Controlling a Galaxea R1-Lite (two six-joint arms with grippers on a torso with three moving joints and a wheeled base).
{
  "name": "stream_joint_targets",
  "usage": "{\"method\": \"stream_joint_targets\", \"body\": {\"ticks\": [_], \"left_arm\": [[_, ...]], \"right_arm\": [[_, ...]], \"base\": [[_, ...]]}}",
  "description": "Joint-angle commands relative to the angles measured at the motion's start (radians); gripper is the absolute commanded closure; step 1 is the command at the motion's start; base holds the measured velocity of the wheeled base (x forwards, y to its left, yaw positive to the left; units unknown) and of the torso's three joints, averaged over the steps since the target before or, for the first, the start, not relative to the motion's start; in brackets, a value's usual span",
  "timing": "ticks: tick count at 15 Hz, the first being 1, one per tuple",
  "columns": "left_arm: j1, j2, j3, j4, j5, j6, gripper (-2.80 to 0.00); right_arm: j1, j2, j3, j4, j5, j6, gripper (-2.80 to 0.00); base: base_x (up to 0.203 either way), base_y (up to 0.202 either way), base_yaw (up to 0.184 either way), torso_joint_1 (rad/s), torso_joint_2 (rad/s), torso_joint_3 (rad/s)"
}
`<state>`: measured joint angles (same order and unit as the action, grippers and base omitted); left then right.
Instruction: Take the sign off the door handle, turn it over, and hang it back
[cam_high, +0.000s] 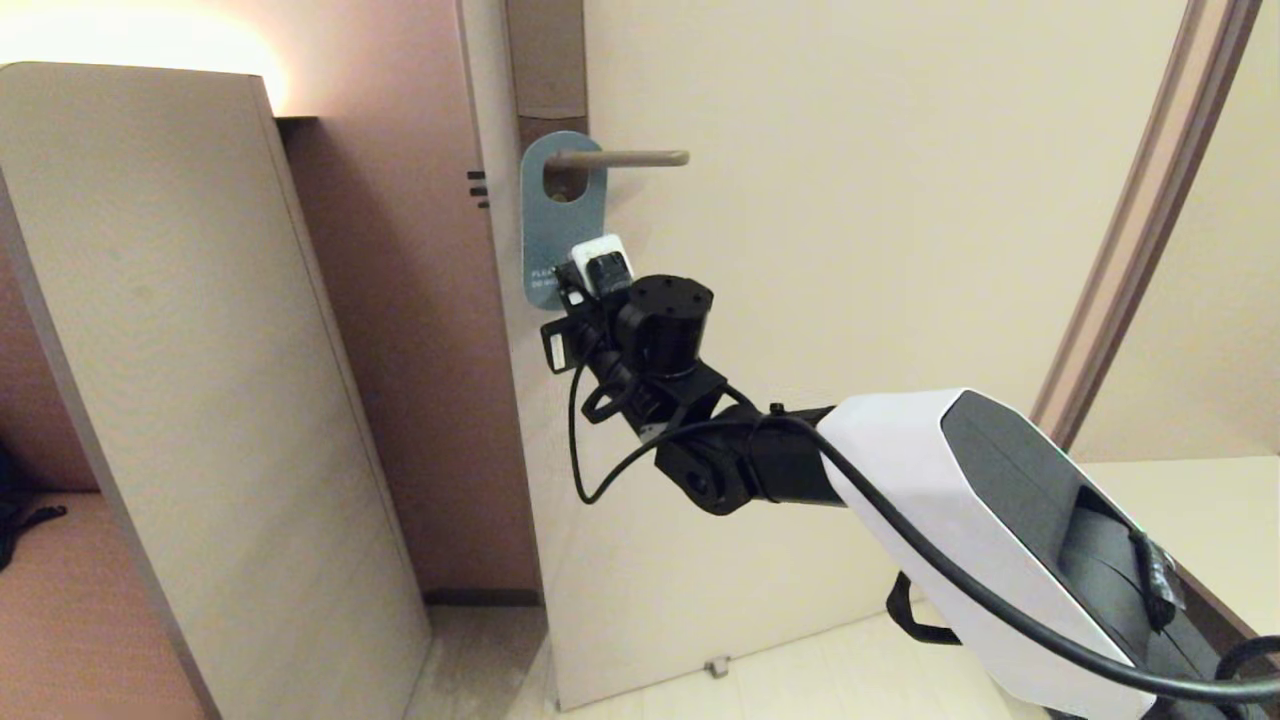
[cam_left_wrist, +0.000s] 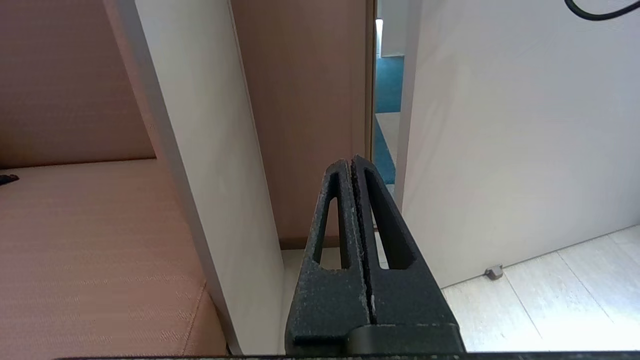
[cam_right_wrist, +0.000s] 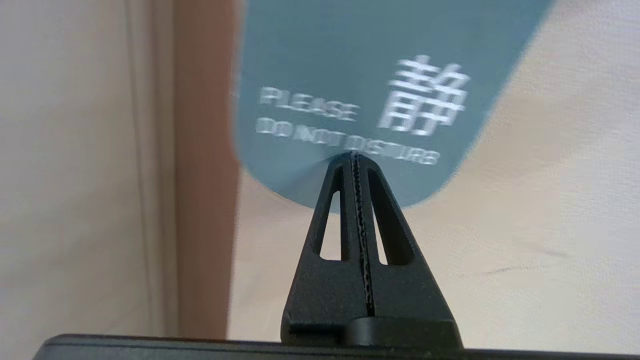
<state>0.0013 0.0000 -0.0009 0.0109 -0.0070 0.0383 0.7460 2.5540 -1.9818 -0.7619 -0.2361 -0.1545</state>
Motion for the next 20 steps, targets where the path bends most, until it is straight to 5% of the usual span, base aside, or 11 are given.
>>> {"method": "stream_joint_targets", "body": {"ticks": [1,5,14,20], "left_arm": [[0.002,0.000,-0.001,0.000,-0.001,0.000,0.00],[0.001,0.000,-0.001,0.000,-0.001,0.000,0.00],[0.002,0.000,0.000,0.000,0.001,0.000,0.00],[0.002,0.000,0.000,0.000,0.000,0.000,0.00]], "right_arm": [[-0.005,-0.011,0.003,-0.005,-0.004,-0.004,0.00],[-0.011,-0.094,0.077,-0.002,-0.055,-0.007,0.00],[-0.113,-0.585,0.581,0.041,-0.079,-0.039,0.00],[-0.390,-0.998,0.786,0.344,-0.132,-0.054,0.00]], "base": [[0.000,0.000,0.000,0.000,0.00,0.000],[0.000,0.000,0.000,0.000,0.00,0.000],[0.000,0.000,0.000,0.000,0.00,0.000],[0.000,0.000,0.000,0.000,0.00,0.000]]}}
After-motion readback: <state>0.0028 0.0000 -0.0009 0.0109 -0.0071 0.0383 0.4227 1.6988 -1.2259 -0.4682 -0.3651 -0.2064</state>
